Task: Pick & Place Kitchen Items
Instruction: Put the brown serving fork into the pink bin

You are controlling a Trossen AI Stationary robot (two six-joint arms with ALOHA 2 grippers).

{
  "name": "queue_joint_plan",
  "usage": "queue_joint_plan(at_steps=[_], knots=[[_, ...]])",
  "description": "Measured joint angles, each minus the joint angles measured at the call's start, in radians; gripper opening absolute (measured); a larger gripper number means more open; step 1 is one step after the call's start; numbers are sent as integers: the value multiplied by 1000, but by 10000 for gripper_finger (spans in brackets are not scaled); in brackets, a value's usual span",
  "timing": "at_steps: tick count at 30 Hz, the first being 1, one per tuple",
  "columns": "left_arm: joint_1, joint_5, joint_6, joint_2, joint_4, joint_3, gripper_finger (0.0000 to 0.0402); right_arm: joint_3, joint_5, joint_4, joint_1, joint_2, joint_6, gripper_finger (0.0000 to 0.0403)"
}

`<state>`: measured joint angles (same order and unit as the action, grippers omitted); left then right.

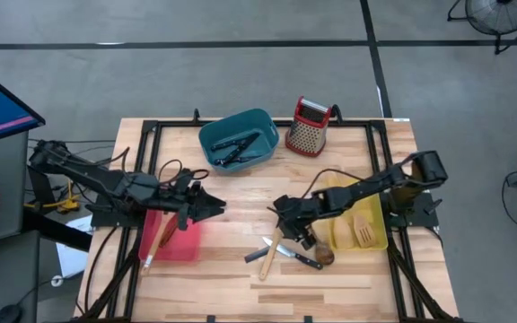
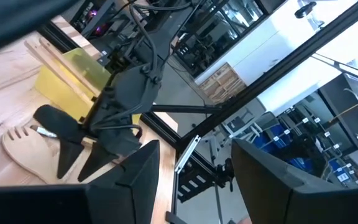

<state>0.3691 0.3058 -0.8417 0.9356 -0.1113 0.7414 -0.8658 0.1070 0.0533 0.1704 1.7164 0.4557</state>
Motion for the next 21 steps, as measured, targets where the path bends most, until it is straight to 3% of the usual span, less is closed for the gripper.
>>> queue_joint_plan(at_steps=[8, 15, 21], knots=[[0, 0, 0, 0, 2, -3, 182, -105, -1, 27, -8, 88, 50, 260], [0, 0, 0, 0, 7, -3, 182, -164, -4, 222, -8, 146, 86, 257], [0, 0, 0, 0, 14, -3, 182, -169, -26, 224, -15, 164, 94, 255]])
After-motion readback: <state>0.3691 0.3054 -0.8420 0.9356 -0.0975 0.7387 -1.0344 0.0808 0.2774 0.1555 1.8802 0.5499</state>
